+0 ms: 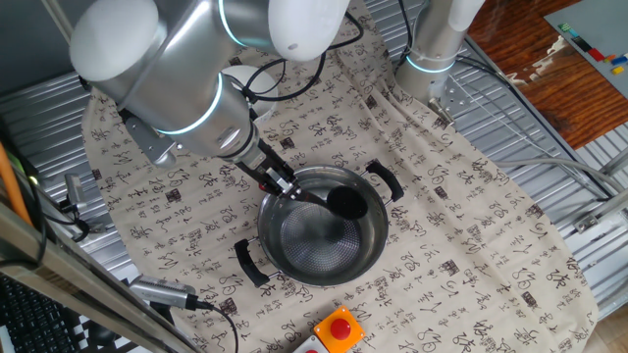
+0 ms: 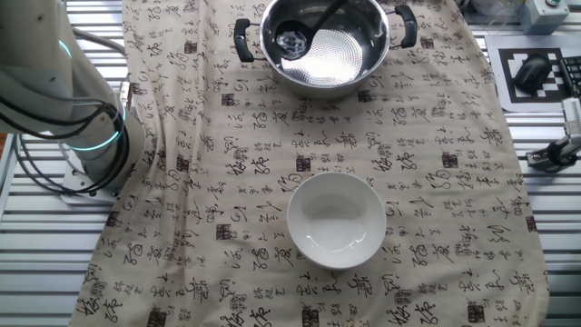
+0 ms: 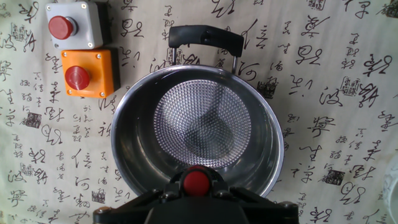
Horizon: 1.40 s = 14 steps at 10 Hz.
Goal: Scoop water with a large spoon from one bowl to another
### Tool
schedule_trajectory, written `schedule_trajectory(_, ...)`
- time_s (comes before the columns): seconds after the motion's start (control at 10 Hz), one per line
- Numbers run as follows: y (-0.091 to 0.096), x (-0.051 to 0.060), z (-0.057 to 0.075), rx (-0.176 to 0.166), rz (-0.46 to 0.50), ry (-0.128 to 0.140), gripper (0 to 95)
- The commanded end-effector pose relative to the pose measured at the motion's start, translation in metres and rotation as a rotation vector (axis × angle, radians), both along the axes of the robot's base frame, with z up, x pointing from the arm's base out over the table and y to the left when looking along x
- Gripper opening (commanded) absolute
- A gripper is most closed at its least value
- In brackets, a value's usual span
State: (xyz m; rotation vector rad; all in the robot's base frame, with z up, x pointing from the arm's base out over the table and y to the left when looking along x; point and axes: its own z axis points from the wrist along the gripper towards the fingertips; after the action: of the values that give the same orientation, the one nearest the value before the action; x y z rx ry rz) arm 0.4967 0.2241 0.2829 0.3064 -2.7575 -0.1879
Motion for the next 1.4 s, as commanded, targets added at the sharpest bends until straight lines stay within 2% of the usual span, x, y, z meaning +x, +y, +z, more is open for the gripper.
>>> schedule_trajectory(0.1,-0.0001,0.0002,0.0002,0.002,0.007,0.005,0.0)
schedule_trajectory(0.9,-0.0001,0.0002,0.0002,0.016,0.03,0.009,0.0)
schedule_trajectory(1.4,-0.0001,0.0002,0.0002,0.015,0.023,-0.013,0.0)
